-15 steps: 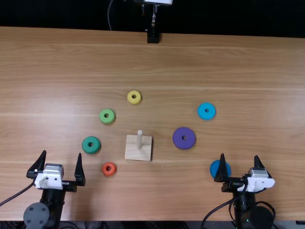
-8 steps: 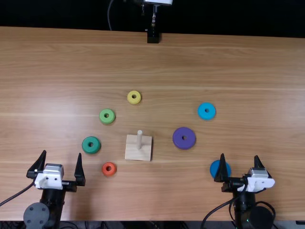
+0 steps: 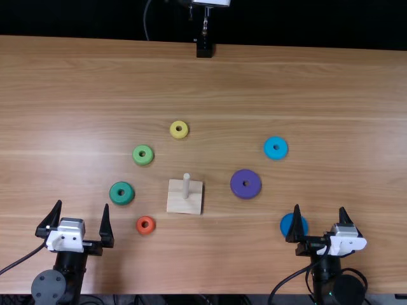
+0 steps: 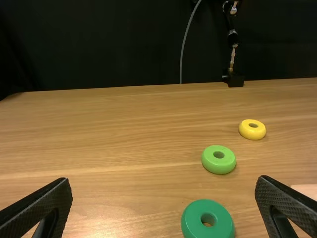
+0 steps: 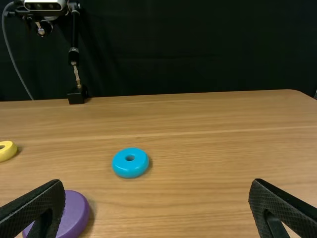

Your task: Build the Hanoi tower: stack the rings onto the peg from bottom to top in this color order: purple, dark blue, light blue, dark green, light green, yellow, orange.

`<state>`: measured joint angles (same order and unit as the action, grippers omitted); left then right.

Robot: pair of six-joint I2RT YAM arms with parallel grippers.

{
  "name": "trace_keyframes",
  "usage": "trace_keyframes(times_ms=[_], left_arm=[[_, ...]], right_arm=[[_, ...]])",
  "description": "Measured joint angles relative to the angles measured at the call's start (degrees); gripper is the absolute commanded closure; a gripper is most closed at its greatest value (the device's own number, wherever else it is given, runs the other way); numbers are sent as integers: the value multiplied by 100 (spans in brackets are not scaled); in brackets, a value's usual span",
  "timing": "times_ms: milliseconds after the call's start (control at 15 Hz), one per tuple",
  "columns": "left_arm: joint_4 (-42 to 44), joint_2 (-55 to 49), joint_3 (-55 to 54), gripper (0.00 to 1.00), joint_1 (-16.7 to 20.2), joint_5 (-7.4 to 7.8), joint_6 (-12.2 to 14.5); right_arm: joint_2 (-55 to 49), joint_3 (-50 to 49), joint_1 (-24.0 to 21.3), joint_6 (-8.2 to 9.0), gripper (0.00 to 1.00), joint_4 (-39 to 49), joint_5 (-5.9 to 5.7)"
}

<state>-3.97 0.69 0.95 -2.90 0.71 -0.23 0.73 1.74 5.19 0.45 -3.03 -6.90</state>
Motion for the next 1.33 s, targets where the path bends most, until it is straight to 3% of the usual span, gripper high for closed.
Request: trace_keyframes(times_ms=[267, 333, 400, 533, 600, 933, 1333], left_arm=[[-2, -2, 0, 0, 0, 2, 0], [2, -2, 0, 0, -2, 0, 0], [-2, -2, 0, 0, 0, 2, 0], [0, -2, 0, 0, 0, 2, -2], [0, -2, 0, 0, 0, -2, 0], [0, 0, 0, 0, 0, 0, 0], [-2, -2, -2, 0, -2, 0, 0]], right_arm=[[0, 2, 0, 2, 0, 428, 50], [0, 35, 0, 0, 0, 610, 214], [0, 179, 0, -4, 0, 612, 452], [0, 595, 0, -13, 0, 603, 706], [0, 826, 2, -13, 0, 603, 758], [590, 2170, 2, 2, 0, 647, 883], [2806, 3674, 345, 28, 0, 531, 905]])
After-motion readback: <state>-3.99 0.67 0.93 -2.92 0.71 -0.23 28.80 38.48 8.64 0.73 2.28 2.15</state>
